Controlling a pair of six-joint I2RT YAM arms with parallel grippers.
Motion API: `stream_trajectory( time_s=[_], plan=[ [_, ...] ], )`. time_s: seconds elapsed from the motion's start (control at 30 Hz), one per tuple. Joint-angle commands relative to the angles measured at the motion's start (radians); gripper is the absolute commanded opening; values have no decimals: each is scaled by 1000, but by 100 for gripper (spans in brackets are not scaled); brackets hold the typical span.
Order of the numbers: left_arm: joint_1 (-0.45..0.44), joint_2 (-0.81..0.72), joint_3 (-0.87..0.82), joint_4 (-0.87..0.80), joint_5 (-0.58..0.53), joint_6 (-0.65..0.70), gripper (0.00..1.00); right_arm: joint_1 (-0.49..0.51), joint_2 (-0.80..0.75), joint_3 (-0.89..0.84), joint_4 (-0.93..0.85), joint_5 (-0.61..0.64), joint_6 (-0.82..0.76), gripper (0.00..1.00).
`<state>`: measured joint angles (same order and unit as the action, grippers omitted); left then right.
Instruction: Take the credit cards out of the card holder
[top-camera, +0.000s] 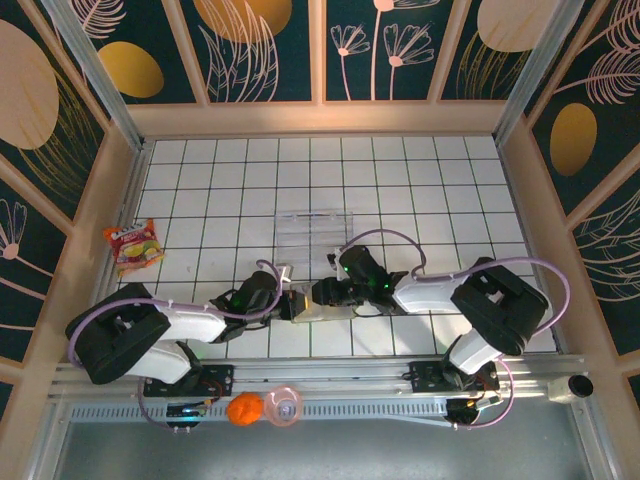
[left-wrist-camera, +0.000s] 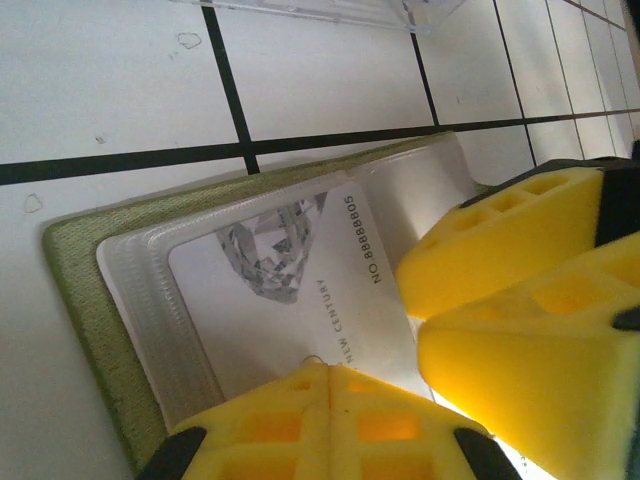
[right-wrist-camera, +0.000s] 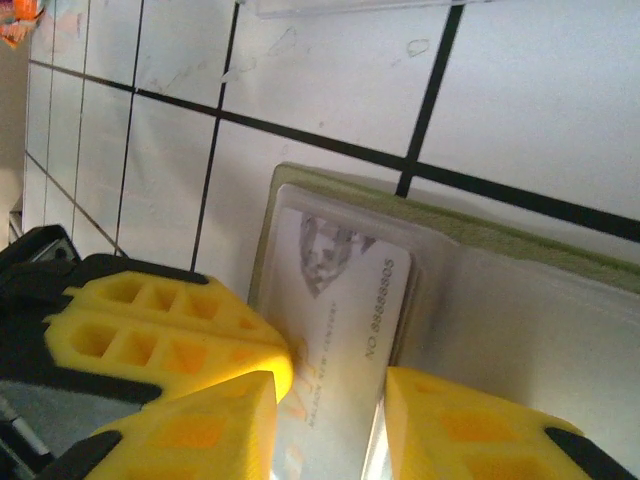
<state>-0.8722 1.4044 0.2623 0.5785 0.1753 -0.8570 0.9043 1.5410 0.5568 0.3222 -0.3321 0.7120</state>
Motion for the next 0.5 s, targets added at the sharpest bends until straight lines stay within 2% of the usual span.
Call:
stream_trajectory(
  time_s=[0.0,0.07,0.17,0.33,0.47],
  plan=[
    [0,-42,0,-33,0,7,0,21,-74,25,-70,93,-17,35],
    [0,-76,3,-51,-9,11,0,21,-96,17,-64,99,-22,36],
    [-1,-132,12,-92,-37,27,11,25,-96,32,-87,118,-45,37],
    [0,-184,27,-202,-124,69,13,26,-95,53,-122,132,-93,34],
    [1,-204,18,-217,-158,77,22,27,-75,75,-151,110,-135,31]
  ],
)
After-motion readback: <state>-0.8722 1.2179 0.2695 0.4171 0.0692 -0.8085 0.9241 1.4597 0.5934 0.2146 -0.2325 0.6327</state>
